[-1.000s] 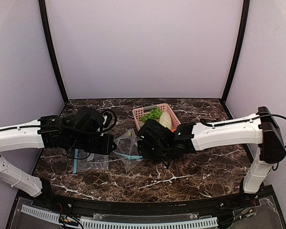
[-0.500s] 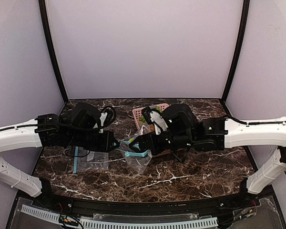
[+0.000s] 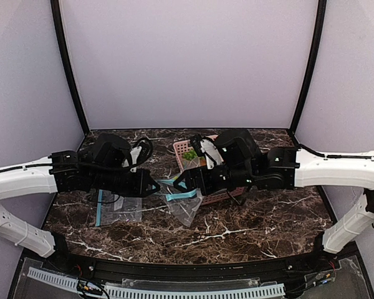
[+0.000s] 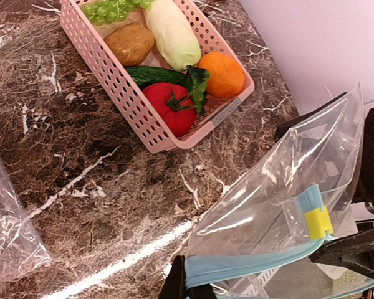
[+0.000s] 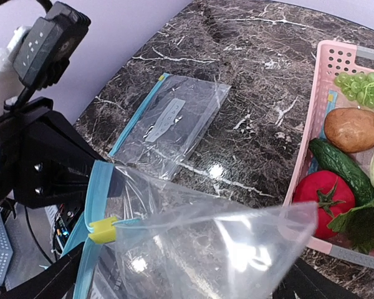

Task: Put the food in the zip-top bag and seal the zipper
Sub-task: Open the zipper food storage bag at the center of the board.

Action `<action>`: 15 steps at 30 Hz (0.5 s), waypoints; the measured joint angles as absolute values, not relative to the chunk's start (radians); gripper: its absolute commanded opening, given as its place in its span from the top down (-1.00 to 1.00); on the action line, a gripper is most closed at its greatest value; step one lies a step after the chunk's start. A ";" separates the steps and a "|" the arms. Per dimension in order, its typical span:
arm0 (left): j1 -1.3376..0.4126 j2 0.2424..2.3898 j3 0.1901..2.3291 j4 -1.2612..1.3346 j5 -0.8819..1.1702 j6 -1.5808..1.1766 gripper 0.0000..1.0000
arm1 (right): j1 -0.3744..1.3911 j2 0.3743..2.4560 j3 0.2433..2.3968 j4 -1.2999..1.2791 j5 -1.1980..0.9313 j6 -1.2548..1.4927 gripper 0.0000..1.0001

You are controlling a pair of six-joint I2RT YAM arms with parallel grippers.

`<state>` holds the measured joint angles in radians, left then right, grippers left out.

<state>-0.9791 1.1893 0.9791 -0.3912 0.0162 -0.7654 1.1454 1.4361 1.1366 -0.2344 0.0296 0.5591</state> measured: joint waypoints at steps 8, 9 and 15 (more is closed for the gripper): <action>-0.980 1.291 1.004 -0.408 0.003 -0.719 0.99 | 1.149 1.579 1.272 -0.352 0.179 0.606 -0.89; -0.981 1.294 1.004 -0.408 0.009 -0.717 0.99 | 1.150 1.579 1.257 -0.335 0.191 0.604 -0.89; -0.987 1.291 0.989 -0.368 0.051 -0.722 0.99 | 1.151 1.579 1.217 -0.227 0.220 0.581 -0.89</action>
<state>-0.9867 1.2911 0.9886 -0.3679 0.0505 -0.7219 1.1515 1.5787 1.2171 -0.2272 0.2203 0.5812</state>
